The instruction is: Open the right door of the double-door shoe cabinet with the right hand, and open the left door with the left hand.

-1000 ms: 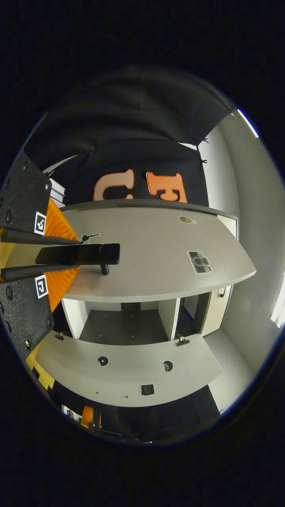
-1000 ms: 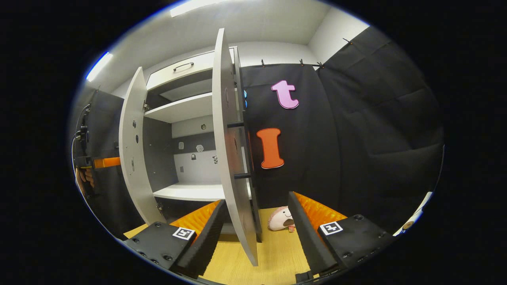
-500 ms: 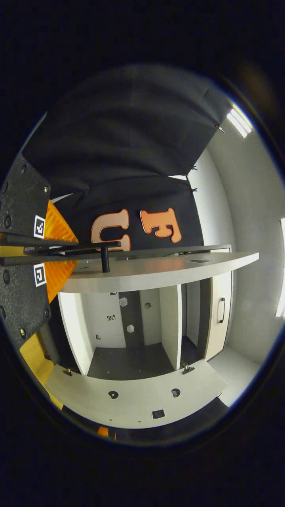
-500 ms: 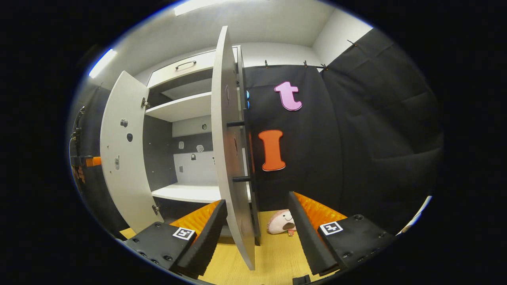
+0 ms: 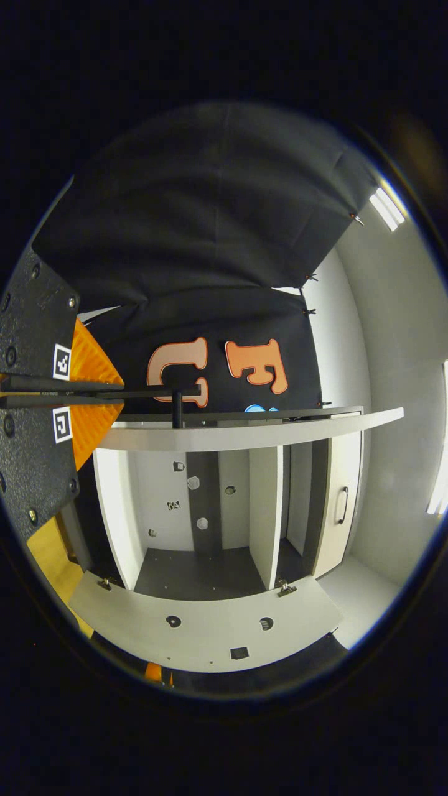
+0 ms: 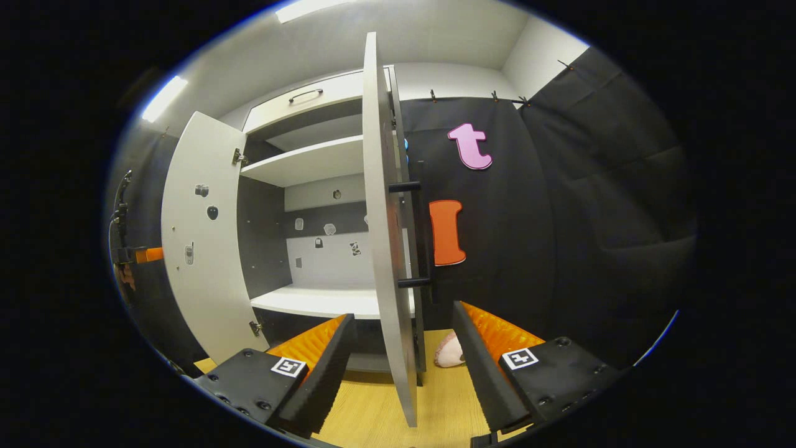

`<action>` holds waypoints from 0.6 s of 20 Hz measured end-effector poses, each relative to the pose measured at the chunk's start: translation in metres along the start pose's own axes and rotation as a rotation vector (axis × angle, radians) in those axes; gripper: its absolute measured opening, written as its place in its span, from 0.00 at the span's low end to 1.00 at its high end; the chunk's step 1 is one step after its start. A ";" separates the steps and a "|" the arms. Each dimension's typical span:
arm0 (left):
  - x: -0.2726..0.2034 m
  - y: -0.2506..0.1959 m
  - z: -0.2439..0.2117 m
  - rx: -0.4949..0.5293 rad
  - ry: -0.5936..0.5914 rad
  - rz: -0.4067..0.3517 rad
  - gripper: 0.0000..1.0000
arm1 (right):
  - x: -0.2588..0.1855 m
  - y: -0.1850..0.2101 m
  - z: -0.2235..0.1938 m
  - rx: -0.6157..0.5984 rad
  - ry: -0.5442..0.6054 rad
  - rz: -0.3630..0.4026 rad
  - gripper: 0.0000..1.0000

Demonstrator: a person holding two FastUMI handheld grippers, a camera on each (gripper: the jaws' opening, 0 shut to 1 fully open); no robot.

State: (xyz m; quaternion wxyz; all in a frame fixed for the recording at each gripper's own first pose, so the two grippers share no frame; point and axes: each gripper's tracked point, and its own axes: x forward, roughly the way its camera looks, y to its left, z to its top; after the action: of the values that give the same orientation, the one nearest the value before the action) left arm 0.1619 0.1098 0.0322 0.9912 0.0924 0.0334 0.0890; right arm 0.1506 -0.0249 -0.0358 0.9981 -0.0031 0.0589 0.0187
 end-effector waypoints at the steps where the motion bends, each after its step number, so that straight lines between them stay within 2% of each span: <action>1: 0.000 0.000 0.001 -0.019 -0.002 -0.006 0.02 | 0.000 0.001 0.000 0.003 0.002 0.002 0.99; 7: 0.003 -0.009 -0.004 -0.090 -0.008 -0.075 0.03 | 0.003 0.006 0.002 0.012 0.008 0.017 0.99; 10: 0.004 -0.026 -0.007 -0.173 -0.018 -0.175 0.03 | 0.002 0.009 0.005 0.008 0.000 0.028 0.99; 12: 0.004 -0.057 -0.014 -0.207 -0.012 -0.217 0.03 | 0.000 0.010 0.007 -0.002 0.000 0.030 0.99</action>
State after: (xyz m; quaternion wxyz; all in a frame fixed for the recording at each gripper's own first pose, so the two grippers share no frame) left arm 0.1743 0.0574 0.0077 0.9994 -0.0138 0.0280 -0.0160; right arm 0.1508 -0.0152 -0.0288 0.9977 -0.0032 0.0588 0.0337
